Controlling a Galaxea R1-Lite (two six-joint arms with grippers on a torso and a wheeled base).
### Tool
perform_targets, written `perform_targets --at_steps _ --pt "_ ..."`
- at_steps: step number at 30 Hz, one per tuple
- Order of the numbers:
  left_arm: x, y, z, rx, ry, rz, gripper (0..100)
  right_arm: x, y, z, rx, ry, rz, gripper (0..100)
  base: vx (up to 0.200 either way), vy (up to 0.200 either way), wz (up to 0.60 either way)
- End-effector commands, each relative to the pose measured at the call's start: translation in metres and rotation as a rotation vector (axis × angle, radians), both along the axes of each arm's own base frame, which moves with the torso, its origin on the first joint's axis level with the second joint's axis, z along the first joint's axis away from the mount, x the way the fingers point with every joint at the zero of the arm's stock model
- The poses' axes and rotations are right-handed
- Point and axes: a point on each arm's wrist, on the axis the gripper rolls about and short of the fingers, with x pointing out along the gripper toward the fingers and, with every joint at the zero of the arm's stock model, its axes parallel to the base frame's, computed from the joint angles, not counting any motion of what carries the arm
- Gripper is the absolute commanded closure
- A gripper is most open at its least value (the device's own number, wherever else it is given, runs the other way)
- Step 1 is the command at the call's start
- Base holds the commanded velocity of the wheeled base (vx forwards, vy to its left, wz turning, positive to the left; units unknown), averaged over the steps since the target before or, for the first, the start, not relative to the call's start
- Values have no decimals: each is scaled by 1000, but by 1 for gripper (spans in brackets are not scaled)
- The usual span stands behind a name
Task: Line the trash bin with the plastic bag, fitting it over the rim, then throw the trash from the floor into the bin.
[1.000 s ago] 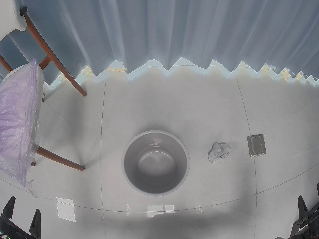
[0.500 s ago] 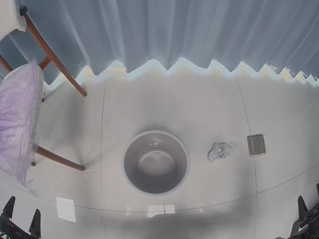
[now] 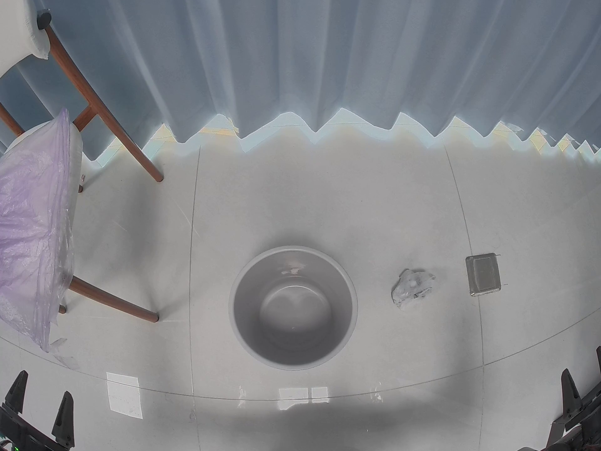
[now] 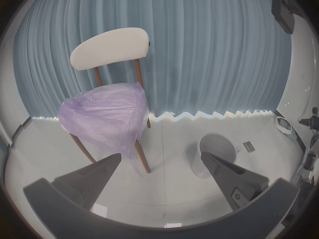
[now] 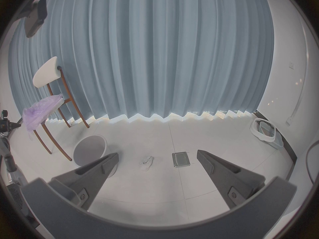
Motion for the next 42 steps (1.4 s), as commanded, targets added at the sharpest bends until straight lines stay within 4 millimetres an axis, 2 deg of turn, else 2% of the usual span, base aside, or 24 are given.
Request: perform_targets --at_steps 1,4,5,6,7,8,9,11,17,27,31,34,42 --pt "2 0 -4 -4 28 12 0 0 0 -5 1 2 0 0 0 0 0" --pt "5 0 0 -7 60 14 0 0 0 -5 1 0 0 0 0 0 0" --pt "4 0 23 -13 3 15 0 0 0 -5 1 0 0 0 0 0 0" --pt "4 0 31 -13 -13 15 0 0 0 -5 1 0 0 0 0 0 0" --pt "6 0 63 -4 -75 16 0 0 0 -5 1 0 0 0 0 0 0" --pt "8 0 81 8 -115 20 0 0 0 -5 -1 2 0 0 0 0 0" --pt "10 0 86 24 -119 20 0 0 0 -5 1 0 0 0 0 0 0" --pt "10 0 86 43 -115 17 0 0 0 -5 -1 0 0 0 0 0 0" --pt "14 -1 63 146 -41 41 0 0 0 -5 -1 0 0 0 0 0 0" --pt "21 0 64 154 13 23 0 0 0 -5 1 0 0 0 0 0 0" --pt "29 0 71 155 48 16 0 0 0 -5 1 2 0 0 0 0 0" --pt "40 0 88 157 70 13 0 0 0 -5 1 0 0 0 0 0 0" --pt "57 1 99 201 127 6 0 0 0 -5 -1 2 0 0 0 0 0"
